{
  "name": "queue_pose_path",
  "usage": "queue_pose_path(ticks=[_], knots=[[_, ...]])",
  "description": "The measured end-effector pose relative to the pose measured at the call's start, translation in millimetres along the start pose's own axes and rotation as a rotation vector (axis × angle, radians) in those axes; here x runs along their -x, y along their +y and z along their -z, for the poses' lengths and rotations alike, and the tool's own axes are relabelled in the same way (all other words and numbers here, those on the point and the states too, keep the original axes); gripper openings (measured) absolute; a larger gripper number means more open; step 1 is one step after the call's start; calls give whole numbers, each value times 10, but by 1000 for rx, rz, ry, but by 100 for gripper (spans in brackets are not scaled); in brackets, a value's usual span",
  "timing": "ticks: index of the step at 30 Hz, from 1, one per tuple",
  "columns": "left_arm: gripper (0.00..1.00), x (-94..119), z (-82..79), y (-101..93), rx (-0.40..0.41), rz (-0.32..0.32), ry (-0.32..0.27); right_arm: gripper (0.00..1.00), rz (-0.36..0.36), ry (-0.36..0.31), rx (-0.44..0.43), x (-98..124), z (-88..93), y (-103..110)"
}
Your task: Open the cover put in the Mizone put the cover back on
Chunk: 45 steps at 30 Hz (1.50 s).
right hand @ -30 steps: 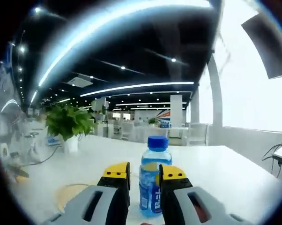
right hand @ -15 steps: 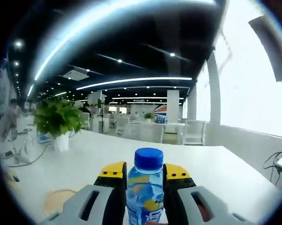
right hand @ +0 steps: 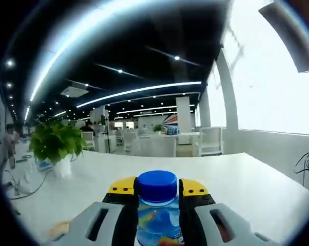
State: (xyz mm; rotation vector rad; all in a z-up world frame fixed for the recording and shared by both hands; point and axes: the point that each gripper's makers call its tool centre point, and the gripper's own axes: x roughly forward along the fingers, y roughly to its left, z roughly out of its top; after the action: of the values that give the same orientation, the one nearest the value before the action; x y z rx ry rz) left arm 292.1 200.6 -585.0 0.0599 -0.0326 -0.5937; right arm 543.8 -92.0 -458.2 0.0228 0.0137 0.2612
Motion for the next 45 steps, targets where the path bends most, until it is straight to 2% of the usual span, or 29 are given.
queue_pose_path(ticks=[13, 24, 26, 35, 40, 45], knots=[[16, 7, 0, -69, -36, 7, 12, 22, 29, -12, 54, -29, 6, 5], [16, -4, 19, -34, -30, 9, 16, 21, 33, -17, 53, -19, -2, -4], [16, 2, 26, -25, -29, 7, 17, 21, 41, -10, 18, -17, -3, -15], [16, -1, 39, -11, -36, 9, 20, 20, 9, 39, 45, 12, -33, 37], [16, -5, 46, -36, -46, 15, 24, 20, -24, 1, 77, 68, -210, 183], [16, -5, 53, -26, -52, 16, 25, 20, -95, -41, 89, 128, -440, 483]])
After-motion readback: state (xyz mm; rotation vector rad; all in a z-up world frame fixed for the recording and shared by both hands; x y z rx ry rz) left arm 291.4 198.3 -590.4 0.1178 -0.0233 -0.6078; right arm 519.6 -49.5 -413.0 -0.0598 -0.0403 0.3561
